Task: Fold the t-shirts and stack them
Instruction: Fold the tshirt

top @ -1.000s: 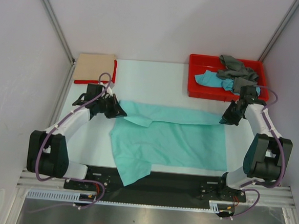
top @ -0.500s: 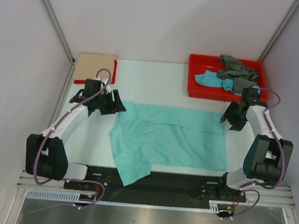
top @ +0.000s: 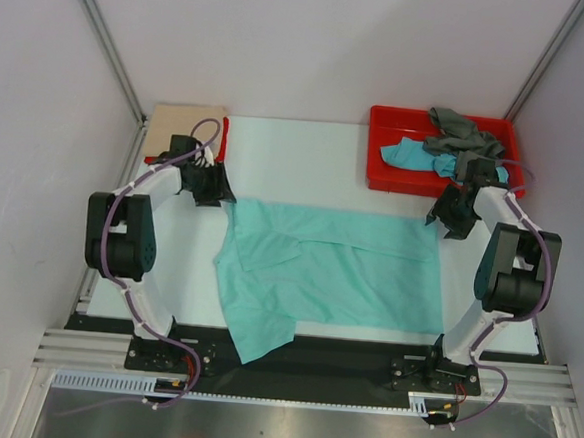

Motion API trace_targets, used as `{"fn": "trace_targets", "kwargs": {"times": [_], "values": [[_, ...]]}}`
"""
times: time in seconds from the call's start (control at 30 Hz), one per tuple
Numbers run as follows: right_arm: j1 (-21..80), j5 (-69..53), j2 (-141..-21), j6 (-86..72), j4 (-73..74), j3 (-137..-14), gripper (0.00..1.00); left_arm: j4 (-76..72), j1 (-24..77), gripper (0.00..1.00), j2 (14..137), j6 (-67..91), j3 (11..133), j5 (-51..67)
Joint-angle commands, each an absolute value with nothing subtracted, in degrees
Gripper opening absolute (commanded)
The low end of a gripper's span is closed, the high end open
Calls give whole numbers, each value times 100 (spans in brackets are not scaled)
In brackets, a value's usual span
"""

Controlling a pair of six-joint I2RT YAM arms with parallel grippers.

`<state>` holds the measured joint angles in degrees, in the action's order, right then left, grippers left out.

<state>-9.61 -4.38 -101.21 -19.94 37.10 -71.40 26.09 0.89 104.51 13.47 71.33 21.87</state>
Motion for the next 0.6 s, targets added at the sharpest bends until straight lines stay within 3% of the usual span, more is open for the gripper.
{"fn": "trace_targets", "kwargs": {"times": [0.0, 0.2, 0.23, 0.27, 0.33, 0.57], "values": [[-976, -475, -10318, -1820, 3498, -7497, 65, 2479, 62, 59, 10537, 1327, 7409, 2654], [-976, -527, -10433, -1644, 3771, -7620, 60, 2496, 26, 62, 10714, 1371, 7330, 3111], [-984, -571, -10424, -1635, 3771, -7594, 56, 2479, 26, 61, 10696, 1415, 7313, 3146], [-984, -667, -10433, -1643, 3814, -7611, 47, 2479, 26, 60, 10679, 1450, 7313, 3233], [-976, -756, -10433, -1731, 3972, -7638, 40, 2461, 26, 55, 10696, 1520, 7356, 3287], [-984, -721, -10344, -1749, 3893, -7374, 45, 2821, 26, 46, 11074, 1617, 7927, 3357]]}}
